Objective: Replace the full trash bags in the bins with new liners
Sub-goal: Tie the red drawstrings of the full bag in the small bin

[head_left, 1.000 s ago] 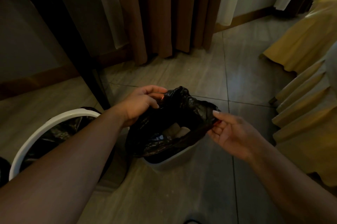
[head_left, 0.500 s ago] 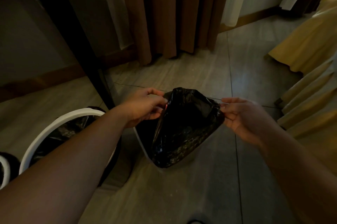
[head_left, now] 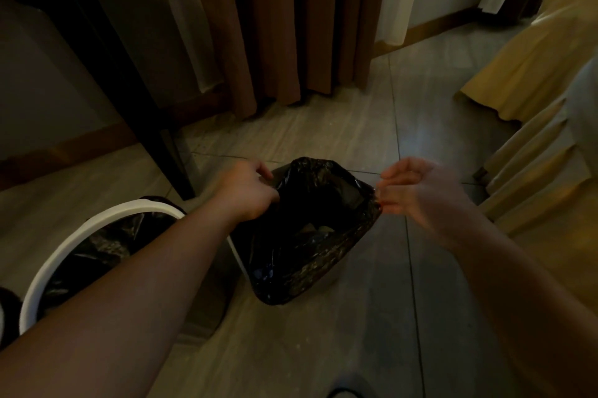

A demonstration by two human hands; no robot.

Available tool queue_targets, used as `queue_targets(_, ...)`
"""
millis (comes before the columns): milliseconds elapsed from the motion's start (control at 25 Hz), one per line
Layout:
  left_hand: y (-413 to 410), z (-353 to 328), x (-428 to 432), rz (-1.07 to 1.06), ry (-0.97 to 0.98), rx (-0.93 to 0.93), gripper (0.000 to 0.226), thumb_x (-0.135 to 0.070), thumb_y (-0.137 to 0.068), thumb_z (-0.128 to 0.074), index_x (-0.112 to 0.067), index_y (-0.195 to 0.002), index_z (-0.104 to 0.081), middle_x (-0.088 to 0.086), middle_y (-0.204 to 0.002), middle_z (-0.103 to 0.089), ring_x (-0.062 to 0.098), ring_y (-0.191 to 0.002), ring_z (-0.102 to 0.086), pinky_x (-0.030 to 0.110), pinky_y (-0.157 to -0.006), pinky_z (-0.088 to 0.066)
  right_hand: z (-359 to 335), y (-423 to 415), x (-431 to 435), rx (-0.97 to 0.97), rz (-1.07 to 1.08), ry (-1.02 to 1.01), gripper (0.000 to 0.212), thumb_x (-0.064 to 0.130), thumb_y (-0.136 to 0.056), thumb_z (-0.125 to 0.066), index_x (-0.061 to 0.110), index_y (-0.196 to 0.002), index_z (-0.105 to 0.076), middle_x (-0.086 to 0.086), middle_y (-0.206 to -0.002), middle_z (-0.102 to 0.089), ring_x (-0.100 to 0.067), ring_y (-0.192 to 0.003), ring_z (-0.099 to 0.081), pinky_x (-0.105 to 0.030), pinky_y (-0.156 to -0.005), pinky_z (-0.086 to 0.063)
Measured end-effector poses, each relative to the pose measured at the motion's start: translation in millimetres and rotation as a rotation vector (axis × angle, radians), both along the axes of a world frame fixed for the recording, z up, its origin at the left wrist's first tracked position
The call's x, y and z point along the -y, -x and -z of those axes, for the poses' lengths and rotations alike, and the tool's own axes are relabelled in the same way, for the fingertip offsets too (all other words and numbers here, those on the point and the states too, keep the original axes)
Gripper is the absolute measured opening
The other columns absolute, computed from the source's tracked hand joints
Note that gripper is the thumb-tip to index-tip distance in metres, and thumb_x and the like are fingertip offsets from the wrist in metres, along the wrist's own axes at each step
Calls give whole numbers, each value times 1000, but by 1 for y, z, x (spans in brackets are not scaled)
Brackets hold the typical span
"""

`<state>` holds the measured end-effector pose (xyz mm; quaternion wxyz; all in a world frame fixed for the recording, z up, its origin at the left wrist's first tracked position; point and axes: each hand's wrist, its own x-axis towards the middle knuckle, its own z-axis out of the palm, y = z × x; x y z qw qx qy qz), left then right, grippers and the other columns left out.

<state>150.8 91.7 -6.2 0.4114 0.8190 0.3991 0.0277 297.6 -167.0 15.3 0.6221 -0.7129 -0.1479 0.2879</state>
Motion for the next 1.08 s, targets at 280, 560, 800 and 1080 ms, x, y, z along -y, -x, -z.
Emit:
queue_targets(280,1,-27,0,-117,-60,206,16,-25,-85,-88,-27,-89,-73,-7,-89,-76,13,-85,-73,33,-69,-60,-35,8,-13,600,-59,264,34,0,-79,-81,32,-89,-72,3,-83,-70,-15,-70,-74,-28,-59,-60)
queue_targets(560,13,-41,19,-114,297,414,23,-13,-91,-82,-27,-106,-71,1,-92,-78,16,-89,-79,36,-79,-64,-53,31,-40,151,-96,-202,26,-16,-81,-74,6,-94,-71,-19,-91,-75,-38,-87,-75,-46,-83,-65)
queue_targets(800,16,-83,43,-1,437,506,24,-43,-108,-54,-28,-119,-69,4,-118,-70,18,-86,-75,32,-75,-63,-61,57,-72,115,-360,-248,34,-28,-88,-56,5,-91,-63,-24,-104,-67,-30,-97,-74,-32,-80,-64)
queue_targets(1080,30,-106,36,27,584,491,65,-71,-103,-32,-20,-131,-62,14,-107,-71,26,-79,-72,45,-83,-52,-63,57,-83,165,-406,-311,30,-15,-92,-47,11,-83,-57,-12,-89,-65,-33,-81,-65,-29,-58,-54)
